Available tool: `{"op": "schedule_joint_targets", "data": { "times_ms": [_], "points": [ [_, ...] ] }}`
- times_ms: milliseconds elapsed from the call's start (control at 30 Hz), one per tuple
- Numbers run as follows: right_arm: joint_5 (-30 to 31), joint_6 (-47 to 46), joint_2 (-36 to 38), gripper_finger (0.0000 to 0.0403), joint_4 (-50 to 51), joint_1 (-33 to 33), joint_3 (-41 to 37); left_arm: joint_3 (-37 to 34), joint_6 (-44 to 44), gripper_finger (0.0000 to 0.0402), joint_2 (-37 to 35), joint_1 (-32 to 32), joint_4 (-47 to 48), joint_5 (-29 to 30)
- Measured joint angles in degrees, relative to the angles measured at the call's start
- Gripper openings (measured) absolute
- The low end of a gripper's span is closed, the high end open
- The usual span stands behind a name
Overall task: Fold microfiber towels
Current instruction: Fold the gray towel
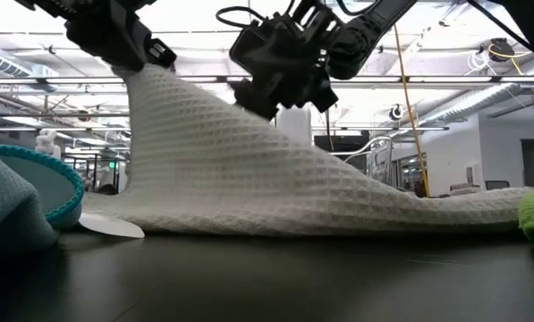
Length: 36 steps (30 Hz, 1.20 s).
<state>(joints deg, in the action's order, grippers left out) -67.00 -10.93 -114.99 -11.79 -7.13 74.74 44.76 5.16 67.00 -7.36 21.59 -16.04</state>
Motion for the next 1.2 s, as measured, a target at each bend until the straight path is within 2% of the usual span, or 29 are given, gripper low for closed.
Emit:
{"op": "schedule_joint_targets", "data": {
  "times_ms": [233,333,500,933,1200],
  "points": [
    [-0.1,-1.5,-0.2,0.0132,-0.1,1.3,-0.1,0.0,0.0,0.0,0.0,-0.2,0.5,1.7],
    [2.4,-3.1,-0.2,0.0132,-2.2,1.3,-0.1,0.0,0.4,0.0,0.4,-0.1,-0.9,0.9],
    [9.9,-3.4,-0.2,0.0136,-4.4,-0.2,-0.1,0.0,0.5,0.0,0.8,0.4,-2.6,-1.3],
    [10.1,-0.1,-0.9,0.0171,-4.8,-0.3,2.3,1.1,2.2,0.0,4.7,3.9,-4.7,-4.5],
    [10.0,-0.6,-3.7,0.0171,-6.3,-0.3,2.5,7.3,3.8,0.0,7.1,2.9,-0.6,-3.3]
  ]
}}
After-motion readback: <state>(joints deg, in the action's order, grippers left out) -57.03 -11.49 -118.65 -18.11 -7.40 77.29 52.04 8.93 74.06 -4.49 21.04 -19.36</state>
